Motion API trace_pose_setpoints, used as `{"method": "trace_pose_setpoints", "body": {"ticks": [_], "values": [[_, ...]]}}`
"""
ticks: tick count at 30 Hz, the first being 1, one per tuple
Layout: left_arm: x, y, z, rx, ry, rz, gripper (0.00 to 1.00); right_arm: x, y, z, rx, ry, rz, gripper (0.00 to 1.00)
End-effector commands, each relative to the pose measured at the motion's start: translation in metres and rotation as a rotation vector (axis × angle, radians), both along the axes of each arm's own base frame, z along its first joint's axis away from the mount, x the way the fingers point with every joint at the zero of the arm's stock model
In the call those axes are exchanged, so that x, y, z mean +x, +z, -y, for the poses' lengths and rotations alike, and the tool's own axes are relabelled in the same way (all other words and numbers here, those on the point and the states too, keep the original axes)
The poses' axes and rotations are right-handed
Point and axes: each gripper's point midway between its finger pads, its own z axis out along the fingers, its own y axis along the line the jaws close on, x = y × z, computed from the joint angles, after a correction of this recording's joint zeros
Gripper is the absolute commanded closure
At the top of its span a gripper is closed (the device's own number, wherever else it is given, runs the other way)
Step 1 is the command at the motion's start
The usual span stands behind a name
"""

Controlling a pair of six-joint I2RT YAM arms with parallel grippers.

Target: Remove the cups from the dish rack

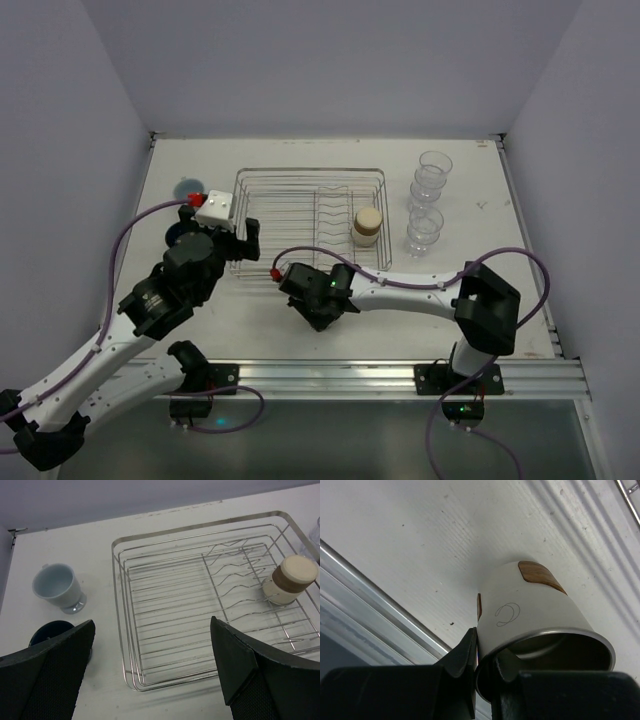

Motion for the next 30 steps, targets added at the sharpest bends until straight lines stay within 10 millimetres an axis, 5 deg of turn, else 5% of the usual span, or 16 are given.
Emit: {"method": "trace_pose_setpoints", "body": {"ticks": [1,7,12,16,21,22,25,26,28,29,30], "values": [[0.003,0.015,-0.006,-0.033,0.022,0.053,0.0,0.011,0.009,-0.005,-0.006,-0.007,0.066,0.94],[0.001,0.02,-0.017,-0.054,0.071,0.074,0.0,0.01,0.002,-0.006,0.013,-0.047,0.059,0.68],[0.0,0.025,-0.016,-0.077,0.065,0.087,0.0,0.009,0.017,-0.013,0.084,-0.057,0.06,0.38],[0.002,0.024,-0.002,-0.094,0.015,0.068,0.0,0.009,0.045,-0.016,0.175,-0.061,0.085,0.34],[0.003,0.037,0.04,-0.148,-0.153,0.022,0.0,0.0,0.114,-0.014,0.417,-0.015,0.134,0.34],[0.003,0.038,0.056,-0.152,-0.218,-0.007,0.0,-0.001,0.141,-0.01,0.501,-0.011,0.168,0.34],[0.002,0.036,0.085,-0.194,-0.322,-0.055,0.0,0.002,0.17,0.006,0.604,-0.031,0.251,0.36],[0.002,0.033,0.105,-0.216,-0.398,-0.077,0.0,0.002,0.197,0.019,0.69,-0.047,0.299,0.44],[0.009,0.026,0.132,-0.228,-0.473,-0.11,0.0,0.002,0.222,0.035,0.785,-0.077,0.349,0.63],[0.005,0.022,0.149,-0.231,-0.553,-0.132,0.0,-0.004,0.246,0.051,0.882,-0.079,0.378,0.91],[0.007,0.018,0.159,-0.224,-0.585,-0.144,0.0,-0.008,0.259,0.059,0.941,-0.076,0.393,1.0]]}}
